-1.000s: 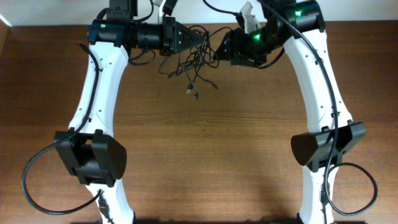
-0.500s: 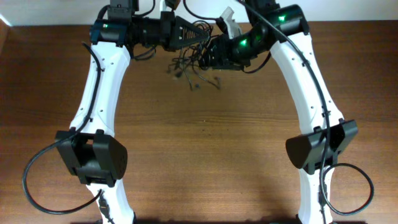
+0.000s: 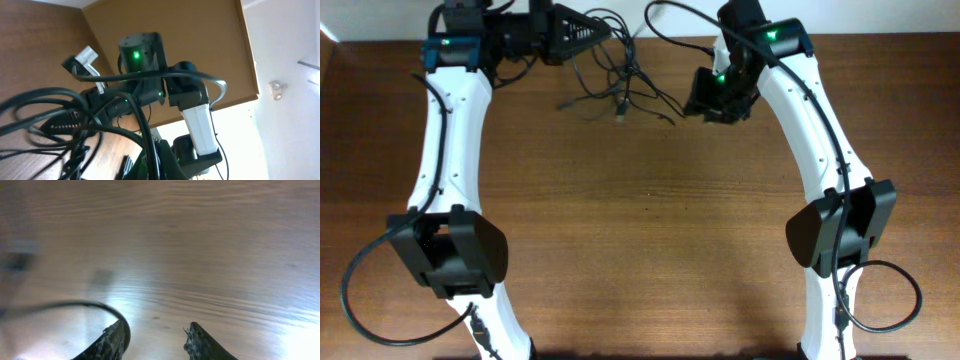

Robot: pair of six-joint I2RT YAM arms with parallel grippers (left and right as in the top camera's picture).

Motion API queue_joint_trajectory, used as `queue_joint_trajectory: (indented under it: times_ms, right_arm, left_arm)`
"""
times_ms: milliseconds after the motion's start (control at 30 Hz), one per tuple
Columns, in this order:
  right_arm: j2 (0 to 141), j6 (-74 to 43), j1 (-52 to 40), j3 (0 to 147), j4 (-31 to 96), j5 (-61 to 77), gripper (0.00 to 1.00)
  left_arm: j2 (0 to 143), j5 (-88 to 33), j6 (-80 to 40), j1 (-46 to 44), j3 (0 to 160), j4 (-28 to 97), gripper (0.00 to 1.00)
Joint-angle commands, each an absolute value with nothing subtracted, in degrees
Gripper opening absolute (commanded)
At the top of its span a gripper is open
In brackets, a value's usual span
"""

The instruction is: Untangle cables

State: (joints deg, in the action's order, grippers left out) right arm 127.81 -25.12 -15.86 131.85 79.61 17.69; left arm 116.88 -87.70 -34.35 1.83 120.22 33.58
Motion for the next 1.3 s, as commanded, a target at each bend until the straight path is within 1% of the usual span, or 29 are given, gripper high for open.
queue_joint_trajectory:
  times_ms: [0, 300, 333, 433, 533, 633, 733, 800, 900, 1100, 1267]
  right_arm:
    - [128.4, -26.0, -13.0, 128.5, 82.0, 3.0, 0.41]
    - [127.3, -23.1, -4.1, 126.8, 85.8, 1.9, 0.40]
    - [127.0, -21.8, -3.2, 126.8, 86.1, 4.1, 0.40]
    - [125.3, -6.6, -3.0, 126.8, 85.3, 22.2, 0.41]
    - [121.0, 1.0, -5.9, 126.8, 83.0, 33.8, 0.51]
    - [115.8, 1.3, -10.9, 126.8, 78.1, 34.3, 0.66]
    - [112.4, 1.0, -14.3, 126.8, 73.3, 34.3, 0.74]
    - [110.9, -2.5, -15.9, 126.8, 69.6, 32.3, 0.76]
    - [111.0, -6.5, -16.8, 126.7, 65.6, 30.4, 0.79]
    - [113.7, -7.1, -20.5, 126.7, 64.1, 24.8, 0.79]
    - [115.5, -8.0, -20.6, 126.6, 63.8, 24.9, 0.78]
  left_arm:
    - [113.3, -90.2, -34.7, 4.9, 121.2, 33.0, 0.00]
    - [113.3, -90.0, -29.9, 5.0, 121.2, 33.0, 0.00]
    - [113.3, -90.0, -29.9, 5.0, 121.2, 33.0, 0.00]
    - [113.3, -88.5, -29.9, 4.3, 121.1, 33.2, 0.00]
    - [113.3, -83.7, -29.9, 2.1, 121.1, 33.3, 0.00]
    - [113.3, -80.6, -29.9, 0.4, 121.1, 33.9, 0.00]
    - [113.3, -76.0, -28.9, -1.0, 121.1, 37.7, 0.00]
    - [113.3, -71.6, -26.0, -2.5, 121.1, 42.8, 0.00]
    - [113.3, -71.2, -26.1, -3.9, 121.1, 44.2, 0.00]
    - [113.3, -79.7, -28.8, -5.1, 121.1, 44.2, 0.00]
    - [113.3, -82.5, -30.6, -5.1, 121.1, 44.0, 0.00]
